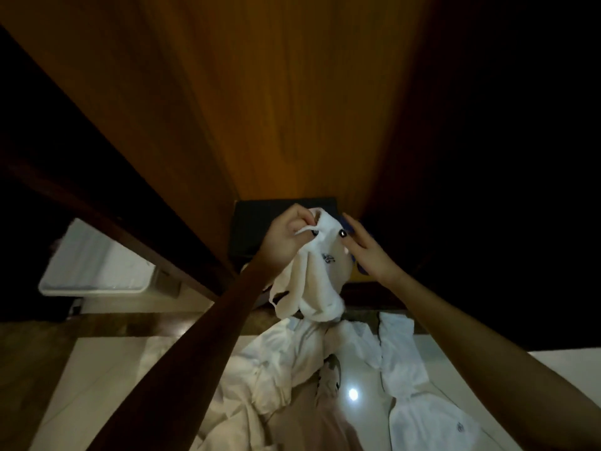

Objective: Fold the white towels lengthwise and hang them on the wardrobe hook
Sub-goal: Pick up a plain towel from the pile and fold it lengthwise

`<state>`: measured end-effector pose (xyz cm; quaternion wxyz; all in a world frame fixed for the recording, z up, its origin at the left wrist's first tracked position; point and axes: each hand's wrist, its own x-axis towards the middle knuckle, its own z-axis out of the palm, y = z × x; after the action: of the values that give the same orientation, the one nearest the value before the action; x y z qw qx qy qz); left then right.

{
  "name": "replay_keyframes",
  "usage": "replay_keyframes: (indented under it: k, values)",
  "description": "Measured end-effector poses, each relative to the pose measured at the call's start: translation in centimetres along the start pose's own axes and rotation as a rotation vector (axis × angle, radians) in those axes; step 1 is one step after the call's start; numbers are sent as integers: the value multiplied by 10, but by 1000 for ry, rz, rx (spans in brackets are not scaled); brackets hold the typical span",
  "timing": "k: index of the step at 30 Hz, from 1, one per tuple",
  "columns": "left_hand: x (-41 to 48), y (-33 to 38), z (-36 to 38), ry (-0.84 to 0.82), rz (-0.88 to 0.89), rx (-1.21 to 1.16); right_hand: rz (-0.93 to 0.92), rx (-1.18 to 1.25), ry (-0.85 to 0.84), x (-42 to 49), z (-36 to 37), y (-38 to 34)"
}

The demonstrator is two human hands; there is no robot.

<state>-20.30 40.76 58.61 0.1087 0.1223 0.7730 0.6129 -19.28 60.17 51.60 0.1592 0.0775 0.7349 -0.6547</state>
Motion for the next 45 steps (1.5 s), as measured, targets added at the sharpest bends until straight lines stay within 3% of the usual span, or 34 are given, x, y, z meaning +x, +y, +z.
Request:
replay_keyframes:
  k: [4, 8, 14, 18, 21, 25, 28, 31, 34, 40, 45]
  values:
    - [-23, 87, -4, -49, -64, -160, -131, -59, -7, -60, -11, -61]
    - [-37, 160, -11, -56, -111, -321, -339, -184, 181, -113, -29, -133]
    - [-47, 242, -10, -7, -154, -308, -603, -423, 195, -175, -49, -243]
    - [-50, 311, -2, 7, -13, -142, -778, -557, 203, -214, -60, -303]
    - [-50, 369, 1, 71, 193, -202, -883, -522, 248, -236, -81, -336]
    - [-51, 435, 12, 10, 360, -138, -785, -408, 324, -254, -102, -368]
    - [-49, 467, 26, -29, 430, -128, -727, -323, 288, -254, -118, -385]
    - [-44, 490, 31, 17, 470, -122, -792, -192, 197, -263, -131, -397]
    - [-42, 503, 28, 67, 509, -87, -894, -139, 272, -272, -147, -409]
    - [-42, 519, 25, 393, 629, -75, -926, -210, 259, -281, -159, -423]
    - [-31, 536, 25, 519, 646, -51, -966, -574, 170, -291, -181, -405]
